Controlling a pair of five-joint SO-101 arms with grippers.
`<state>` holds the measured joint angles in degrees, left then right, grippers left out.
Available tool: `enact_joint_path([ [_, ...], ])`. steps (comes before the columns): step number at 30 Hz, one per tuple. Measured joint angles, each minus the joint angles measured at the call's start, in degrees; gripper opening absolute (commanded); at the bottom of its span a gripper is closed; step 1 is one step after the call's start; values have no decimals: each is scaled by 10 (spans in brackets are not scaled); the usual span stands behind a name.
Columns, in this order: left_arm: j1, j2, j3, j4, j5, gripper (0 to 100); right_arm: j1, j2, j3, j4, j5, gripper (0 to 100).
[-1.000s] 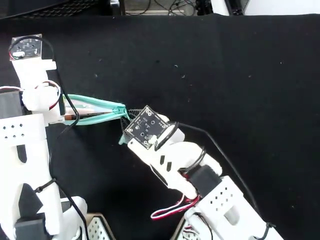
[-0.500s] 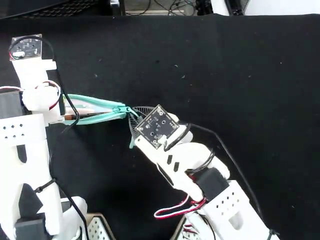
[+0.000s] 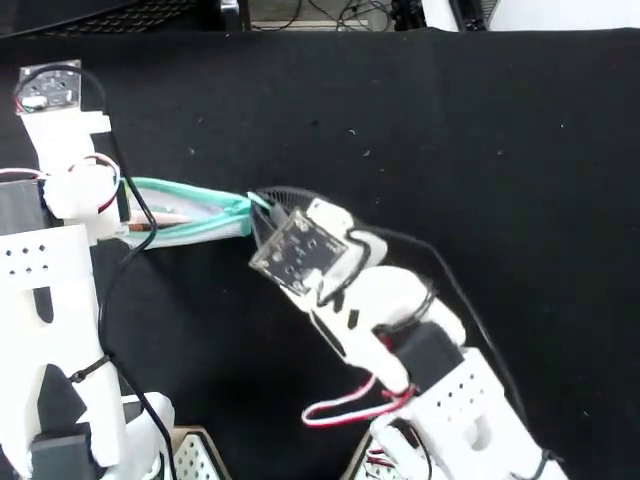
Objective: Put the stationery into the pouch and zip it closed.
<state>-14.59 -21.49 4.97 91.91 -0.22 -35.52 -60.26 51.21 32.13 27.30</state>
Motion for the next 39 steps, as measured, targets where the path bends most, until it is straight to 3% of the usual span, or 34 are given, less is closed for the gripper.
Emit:
enact_joint_path([
  [11, 1, 12, -97, -4, 98, 30, -1, 236, -299, 82, 13, 13],
  [16, -4, 12, -133, -4, 98, 30, -1, 239, -313, 94, 19, 13],
  [21, -25, 3, -253, 72, 100, 31, -1, 238, -314, 72, 19, 13],
  [24, -27, -34, -295, 85, 99, 102, -1, 234, -316, 66, 18, 13],
  [28, -28, -76, -286, 85, 99, 224, 1, 242, -316, 63, 18, 13],
  [39, -26, -95, -128, 4, 101, 230, -11, 244, -308, 64, 19, 13],
])
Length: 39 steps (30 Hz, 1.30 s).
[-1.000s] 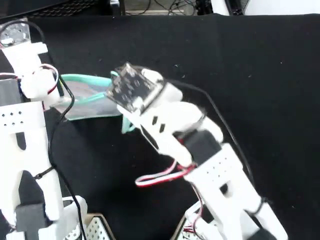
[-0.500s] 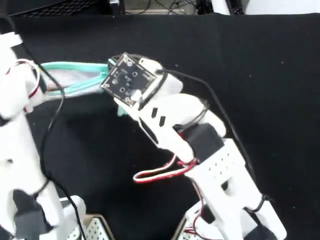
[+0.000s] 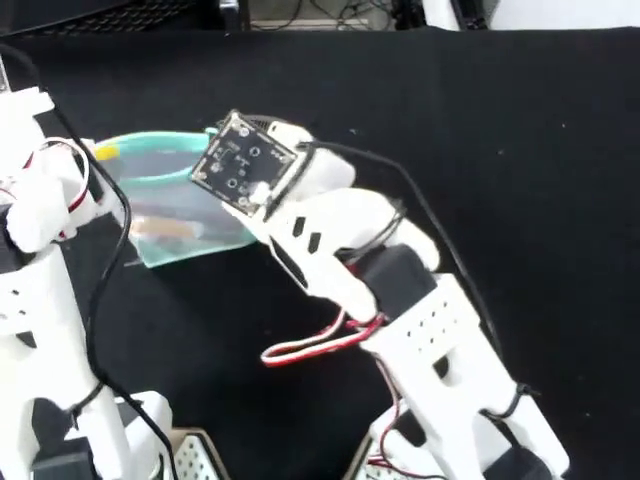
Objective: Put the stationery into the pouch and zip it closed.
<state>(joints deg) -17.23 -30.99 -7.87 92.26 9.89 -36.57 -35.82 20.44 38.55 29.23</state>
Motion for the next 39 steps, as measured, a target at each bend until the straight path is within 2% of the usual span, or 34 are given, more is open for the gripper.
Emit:
enact_joint_path([
  [5, 0, -30, 0, 4, 0, 230, -8, 0, -1, 0, 0, 13],
  [12, 0, -170, 15, 30, 0, 230, -8, 0, -1, 0, 0, 13],
  [15, 0, -234, 72, 29, -9, 230, -8, 0, -1, 0, 0, 13],
  [17, 0, -268, 128, 21, -44, 230, -8, 0, -1, 0, 0, 12],
  [22, 0, -285, 342, -99, -112, 230, -8, 0, -1, 0, 0, 12],
  [26, 27, -285, 502, -271, -116, 230, -8, 0, -1, 0, -10, 12],
  [31, 57, -287, 612, -477, -120, 230, -34, -16, 4, 15, -10, 13],
  [34, 59, -287, 644, -532, -83, 230, -78, -46, 4, 41, 2, 13],
  [39, 60, -287, 655, -542, -36, 230, -135, -77, 5, 69, 32, 13],
])
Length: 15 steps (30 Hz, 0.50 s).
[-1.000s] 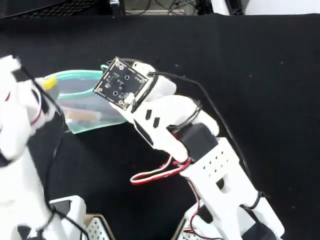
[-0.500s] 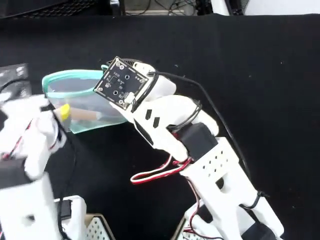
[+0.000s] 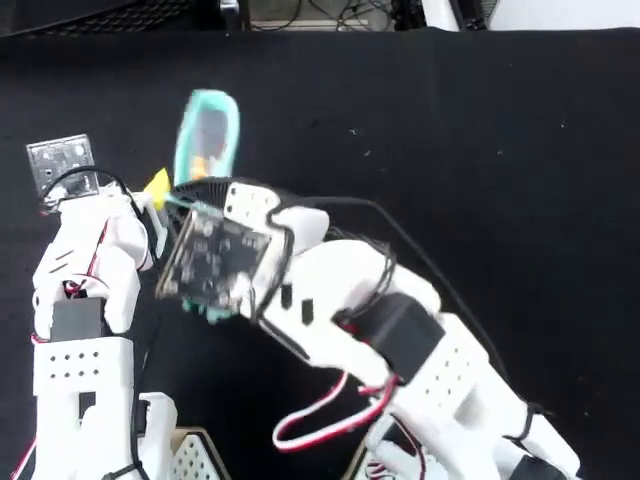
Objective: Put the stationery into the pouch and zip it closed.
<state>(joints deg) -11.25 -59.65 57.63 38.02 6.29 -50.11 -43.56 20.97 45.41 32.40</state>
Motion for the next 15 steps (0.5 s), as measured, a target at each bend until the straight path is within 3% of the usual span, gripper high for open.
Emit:
enact_joint_path([
  [10, -77, -174, -27, 187, 4, 236, 31, 33, 0, -18, 4, 13],
  [15, -30, -329, -47, 272, 3, 236, 50, 86, 0, -43, 2, 13],
])
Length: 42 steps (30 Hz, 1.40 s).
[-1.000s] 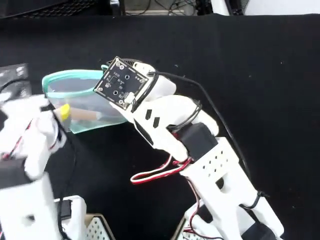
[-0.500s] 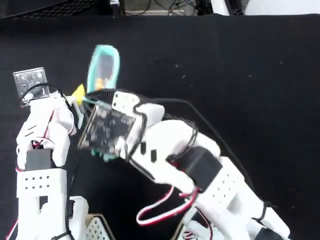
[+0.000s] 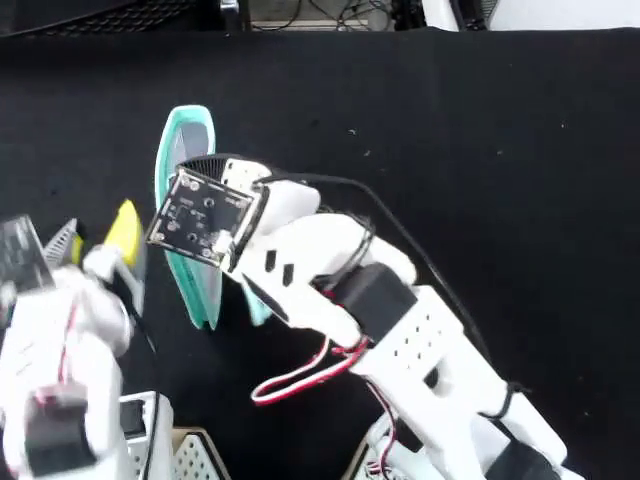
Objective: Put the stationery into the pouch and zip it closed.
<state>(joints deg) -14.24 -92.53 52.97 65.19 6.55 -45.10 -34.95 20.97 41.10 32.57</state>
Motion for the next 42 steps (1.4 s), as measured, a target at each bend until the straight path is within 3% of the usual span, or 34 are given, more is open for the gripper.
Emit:
enact_joint_path([
  [4, 84, -105, 10, 21, -38, 236, 0, 4, 0, -4, 0, 13],
  [9, 156, -111, 20, 47, -67, 236, 4, -6, 0, -4, 2, 13],
  [20, 179, -111, -62, 139, -80, 237, 1, -11, 0, -4, 1, 13],
  [28, 266, -111, 3, 79, -82, 237, 1, -11, 0, -4, 1, 13],
  [37, 192, -110, 116, -52, -82, 237, 1, -11, 0, 3, 1, 13],
  [42, 164, -110, 139, -71, -82, 232, 1, -11, 0, 3, 0, 13],
])
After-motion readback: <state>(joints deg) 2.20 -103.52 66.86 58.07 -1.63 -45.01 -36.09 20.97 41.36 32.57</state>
